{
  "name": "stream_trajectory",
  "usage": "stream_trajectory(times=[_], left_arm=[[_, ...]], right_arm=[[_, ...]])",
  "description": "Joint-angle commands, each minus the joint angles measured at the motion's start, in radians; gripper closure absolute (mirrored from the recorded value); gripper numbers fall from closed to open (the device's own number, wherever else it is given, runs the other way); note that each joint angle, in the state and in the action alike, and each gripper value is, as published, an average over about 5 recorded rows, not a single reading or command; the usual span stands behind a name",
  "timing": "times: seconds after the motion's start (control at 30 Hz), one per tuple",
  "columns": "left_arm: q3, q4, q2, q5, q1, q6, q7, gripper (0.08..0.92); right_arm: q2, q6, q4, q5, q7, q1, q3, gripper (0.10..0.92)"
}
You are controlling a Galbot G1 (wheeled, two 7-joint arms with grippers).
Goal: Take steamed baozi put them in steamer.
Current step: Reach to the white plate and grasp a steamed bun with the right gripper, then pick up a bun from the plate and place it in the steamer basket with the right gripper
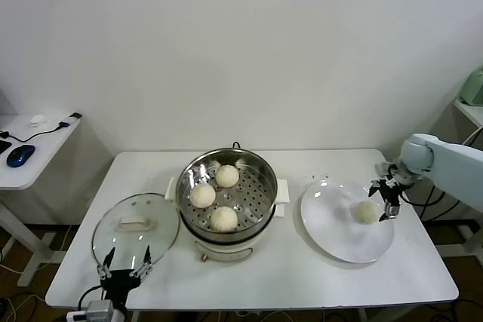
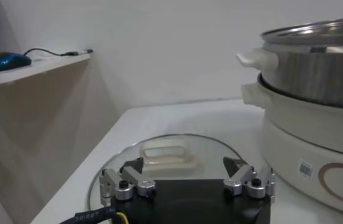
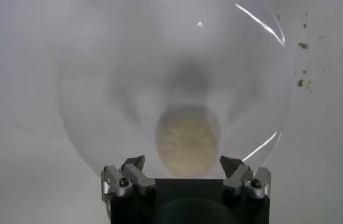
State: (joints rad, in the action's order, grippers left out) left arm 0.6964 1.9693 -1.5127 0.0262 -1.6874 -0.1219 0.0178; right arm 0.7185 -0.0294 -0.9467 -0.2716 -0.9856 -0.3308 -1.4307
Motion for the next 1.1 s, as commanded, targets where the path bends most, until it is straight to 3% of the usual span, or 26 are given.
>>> stream_trajectory(times=[0.03,0.4,0.6,0.73,1.1], left_arm=[[0.002,-0.002,0.002,0.001,0.002,-0.001,0.000,0.177],[0.002,0.002,0.002,-0.002,-0.003,0.002,0.001,0.177],[0.002,0.006,0.004,-0.001,-0.004,0.003,0.001,0.177],[0.001,0.008,0.005,0.000,-0.004,0.002,0.002,0.177],[-0.014,0.016,-0.002,-0.010,-0.003,-0.002,0.002,0.177]], right_arm=[[0.033,-0.021,0.073,0.031,0.021,0.110,0.092,0.203],[0.053,-0.016,0.062,0.056,0.019,0.097,0.096,0.210],[0.031,-0.016,0.024,0.060,-0.011,0.040,0.051,0.304],[0.022,-0.021,-0.008,0.033,-0.019,-0.022,0.017,0.313],[0.096,-0.065,-0.299,-0.373,-0.045,-0.636,-0.431,0.313]])
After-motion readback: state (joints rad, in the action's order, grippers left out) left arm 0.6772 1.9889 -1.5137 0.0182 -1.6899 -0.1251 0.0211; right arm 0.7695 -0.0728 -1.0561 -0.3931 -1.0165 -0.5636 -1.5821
